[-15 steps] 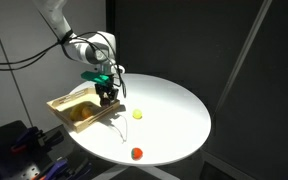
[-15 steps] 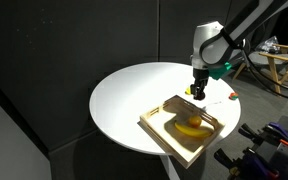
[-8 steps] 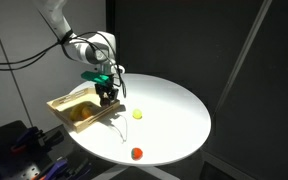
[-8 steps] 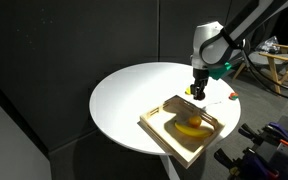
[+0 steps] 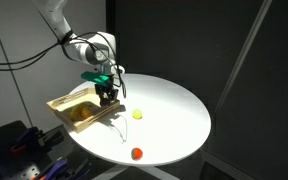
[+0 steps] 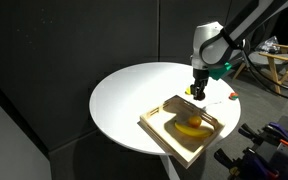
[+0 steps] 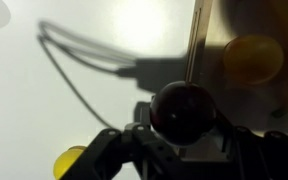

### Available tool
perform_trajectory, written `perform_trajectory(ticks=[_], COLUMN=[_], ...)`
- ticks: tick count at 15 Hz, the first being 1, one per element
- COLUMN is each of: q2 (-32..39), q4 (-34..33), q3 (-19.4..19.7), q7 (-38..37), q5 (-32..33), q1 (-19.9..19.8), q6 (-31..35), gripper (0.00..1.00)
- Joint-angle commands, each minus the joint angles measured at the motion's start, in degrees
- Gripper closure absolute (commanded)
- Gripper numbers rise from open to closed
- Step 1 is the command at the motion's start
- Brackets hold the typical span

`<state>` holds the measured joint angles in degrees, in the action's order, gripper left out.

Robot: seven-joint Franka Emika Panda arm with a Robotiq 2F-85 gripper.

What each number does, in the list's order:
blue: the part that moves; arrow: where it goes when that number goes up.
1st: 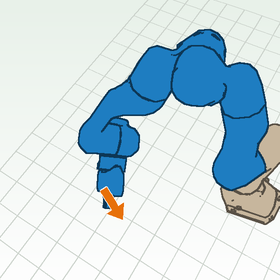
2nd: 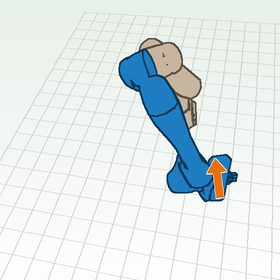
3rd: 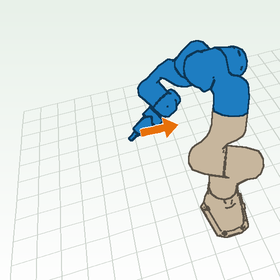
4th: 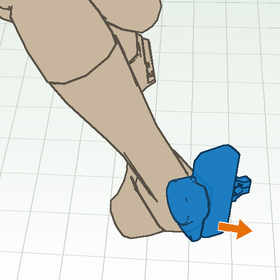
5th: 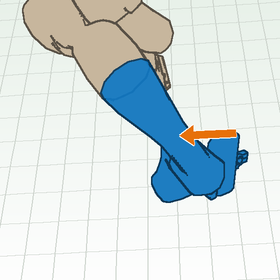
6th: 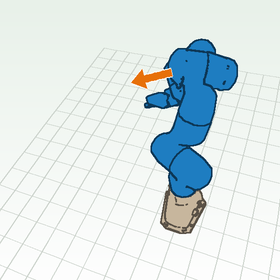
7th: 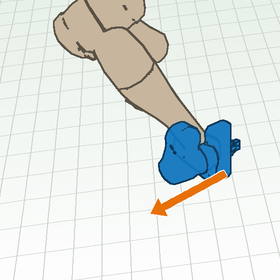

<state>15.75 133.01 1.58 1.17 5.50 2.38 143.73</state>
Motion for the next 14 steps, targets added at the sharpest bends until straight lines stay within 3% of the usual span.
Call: perform_trajectory(ticks=[1, 14], q2=[-0.71, -0.69], q4=[-0.35, -3.55], q3=[-0.64, -2.09], q7=[-0.46, -2.08], q5=[0.18, 0.71], q1=[-0.25, 1.18], q6=[-0.67, -5.15], gripper=[0.66, 0.66])
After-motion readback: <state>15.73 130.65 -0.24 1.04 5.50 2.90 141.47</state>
